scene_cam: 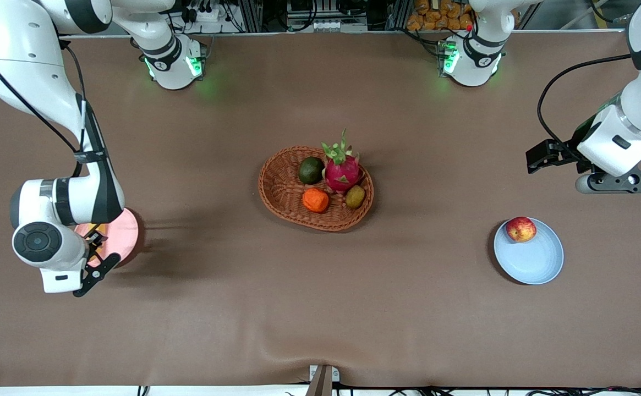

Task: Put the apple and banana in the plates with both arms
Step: 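Lower the banana onto the pink plate and open the right gripper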

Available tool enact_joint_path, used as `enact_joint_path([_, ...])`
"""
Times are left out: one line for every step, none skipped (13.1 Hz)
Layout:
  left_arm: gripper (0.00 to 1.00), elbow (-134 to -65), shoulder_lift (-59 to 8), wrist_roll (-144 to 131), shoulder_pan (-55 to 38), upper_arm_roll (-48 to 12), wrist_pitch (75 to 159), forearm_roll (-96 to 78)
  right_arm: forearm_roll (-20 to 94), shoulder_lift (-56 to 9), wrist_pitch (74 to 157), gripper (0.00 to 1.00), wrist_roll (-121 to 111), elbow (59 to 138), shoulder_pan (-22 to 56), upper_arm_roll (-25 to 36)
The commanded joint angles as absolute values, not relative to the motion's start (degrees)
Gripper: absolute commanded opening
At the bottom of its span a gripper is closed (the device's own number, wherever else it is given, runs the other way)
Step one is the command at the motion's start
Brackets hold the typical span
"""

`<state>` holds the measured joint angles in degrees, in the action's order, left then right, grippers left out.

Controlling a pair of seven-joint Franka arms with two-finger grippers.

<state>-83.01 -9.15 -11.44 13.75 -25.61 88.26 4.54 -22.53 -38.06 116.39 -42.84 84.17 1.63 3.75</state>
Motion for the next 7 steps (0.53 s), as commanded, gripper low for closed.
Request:
enact_joint_path([1.0,-82.88,-8.35,-12.3,14.24,-25.84,87.36,4.48,-18.47,-34.46,113.13,1.0,-44.56,84.55,1.32,3.08])
enact_joint_path([1.0,-82.88,-8.18,-12.3,14.24,-25.84,87.36,4.48,-16.02,-33.06,111.81,1.0,-44.56,84.64,1.32,3.16])
enact_joint_path([1.0,-82.79,-7.74,-12.22,14.33,-25.84,87.19,4.48,-13.47,-31.39,110.06,1.0,-44.56,84.64,1.32,3.08])
enact_joint_path([1.0,-82.79,-7.47,-12.04,14.33,-25.67,87.19,4.48,-10.4,-29.03,107.78,1.0,-44.65,84.64,1.41,3.08])
enact_joint_path([1.0,-82.71,-7.3,-11.95,14.33,-25.4,87.19,4.57,-7.5,-26.48,105.75,1.0,-44.65,84.81,1.58,2.99])
enact_joint_path([1.0,-82.53,-6.95,-11.78,14.41,-25.31,87.19,4.92,-5.3,-23.93,103.38,1.0,-44.56,85.08,2.19,3.08])
enact_joint_path([1.0,-82.62,-6.86,-11.69,14.41,-25.31,87.19,5.1,-4.14,-21.56,101.18,1.0,-44.47,85.25,2.81,3.08])
